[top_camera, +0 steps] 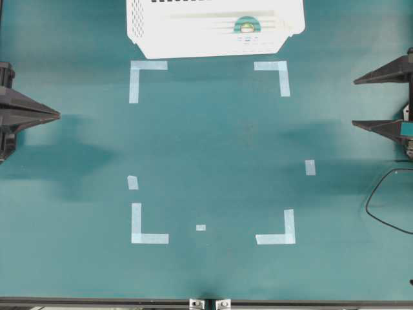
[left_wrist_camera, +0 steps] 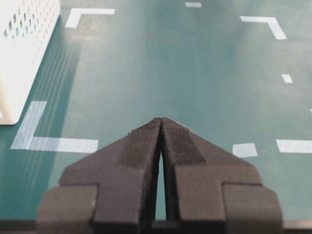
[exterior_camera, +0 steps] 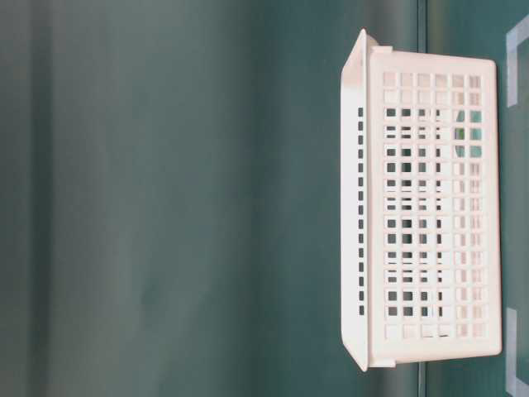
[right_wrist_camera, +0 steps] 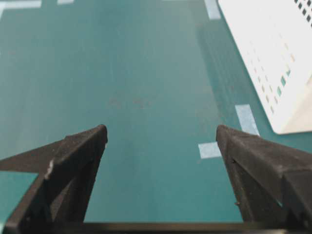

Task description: Put the tape in the middle into the white basket.

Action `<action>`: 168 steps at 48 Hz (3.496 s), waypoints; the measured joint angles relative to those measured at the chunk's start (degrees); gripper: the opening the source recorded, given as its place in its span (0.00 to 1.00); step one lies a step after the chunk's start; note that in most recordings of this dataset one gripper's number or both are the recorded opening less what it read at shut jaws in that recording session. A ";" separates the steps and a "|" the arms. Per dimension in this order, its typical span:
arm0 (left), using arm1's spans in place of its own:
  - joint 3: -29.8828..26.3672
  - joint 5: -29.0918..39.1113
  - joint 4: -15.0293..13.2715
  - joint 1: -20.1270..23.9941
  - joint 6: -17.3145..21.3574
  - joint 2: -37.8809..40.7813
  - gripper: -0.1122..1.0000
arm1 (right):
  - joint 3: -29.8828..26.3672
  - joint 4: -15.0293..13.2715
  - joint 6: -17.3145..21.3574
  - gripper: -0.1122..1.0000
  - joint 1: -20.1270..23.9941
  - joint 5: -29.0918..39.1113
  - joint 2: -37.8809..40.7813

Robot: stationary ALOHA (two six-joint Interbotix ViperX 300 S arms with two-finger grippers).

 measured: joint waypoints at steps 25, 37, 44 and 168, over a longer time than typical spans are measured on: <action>0.00 0.00 0.00 0.00 0.00 0.09 0.00 | 2.72 -0.18 0.26 0.97 0.00 2.11 0.00; 0.00 0.00 0.00 0.00 0.00 0.00 0.00 | 3.96 -0.18 0.26 0.97 0.00 0.35 0.09; 0.00 0.00 0.00 0.00 0.00 0.00 0.00 | 4.57 -0.09 0.26 0.97 -0.09 -0.62 0.00; 0.00 1.23 0.00 0.09 0.18 0.09 0.00 | 12.30 -4.48 0.62 0.97 0.00 -13.62 -2.20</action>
